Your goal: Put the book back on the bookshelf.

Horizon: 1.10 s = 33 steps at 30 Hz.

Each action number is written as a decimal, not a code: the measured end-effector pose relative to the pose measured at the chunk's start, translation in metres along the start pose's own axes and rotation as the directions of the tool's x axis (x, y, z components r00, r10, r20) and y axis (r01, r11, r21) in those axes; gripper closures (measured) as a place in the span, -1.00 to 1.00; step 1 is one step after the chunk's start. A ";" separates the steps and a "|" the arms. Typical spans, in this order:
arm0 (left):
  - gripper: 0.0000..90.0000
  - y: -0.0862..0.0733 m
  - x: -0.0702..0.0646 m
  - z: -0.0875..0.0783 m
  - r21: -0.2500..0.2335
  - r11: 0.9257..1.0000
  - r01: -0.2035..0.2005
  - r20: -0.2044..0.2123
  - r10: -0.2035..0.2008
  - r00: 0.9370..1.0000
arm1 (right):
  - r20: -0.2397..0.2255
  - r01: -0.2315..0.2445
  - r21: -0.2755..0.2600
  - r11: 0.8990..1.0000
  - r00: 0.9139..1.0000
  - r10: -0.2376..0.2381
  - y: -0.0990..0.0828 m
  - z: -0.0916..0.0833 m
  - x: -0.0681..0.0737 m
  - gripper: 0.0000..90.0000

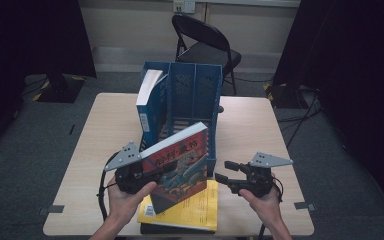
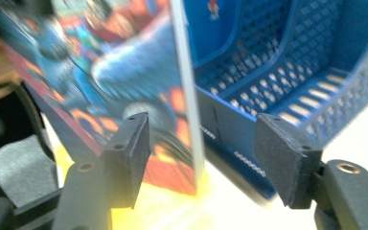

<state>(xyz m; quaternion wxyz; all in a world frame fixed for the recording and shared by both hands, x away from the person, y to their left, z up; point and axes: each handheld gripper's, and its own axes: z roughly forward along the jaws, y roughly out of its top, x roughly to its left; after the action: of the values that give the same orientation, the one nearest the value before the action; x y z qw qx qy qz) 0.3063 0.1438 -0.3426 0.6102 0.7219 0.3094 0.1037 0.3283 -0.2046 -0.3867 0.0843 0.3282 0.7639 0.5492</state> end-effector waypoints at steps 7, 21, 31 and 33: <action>0.66 -0.002 0.010 -0.012 -0.003 0.999 0.052 -0.013 -0.052 0.999 | 0.028 -0.025 0.019 1.000 0.999 0.025 -0.008 -0.001 -0.006 -0.20; 0.66 0.006 0.013 -0.025 0.017 0.999 0.050 -0.047 -0.049 0.998 | 0.044 -0.050 0.046 0.998 0.998 0.048 -0.019 0.000 -0.013 -0.23; 0.66 0.013 0.022 -0.034 -0.001 0.997 0.074 -0.090 -0.074 0.993 | 0.055 -0.054 0.059 0.997 0.997 0.051 -0.022 0.001 -0.018 -0.24; 0.66 0.014 0.023 -0.036 -0.001 0.996 0.084 -0.085 -0.084 0.993 | 0.057 -0.058 0.058 0.997 0.997 0.055 -0.022 0.000 -0.018 -0.25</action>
<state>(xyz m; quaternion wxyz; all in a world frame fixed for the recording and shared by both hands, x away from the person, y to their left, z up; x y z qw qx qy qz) 0.3101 0.1856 -0.3266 0.5996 0.7039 0.3653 0.1081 0.3334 -0.2191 -0.4109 0.0803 0.3671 0.7677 0.5191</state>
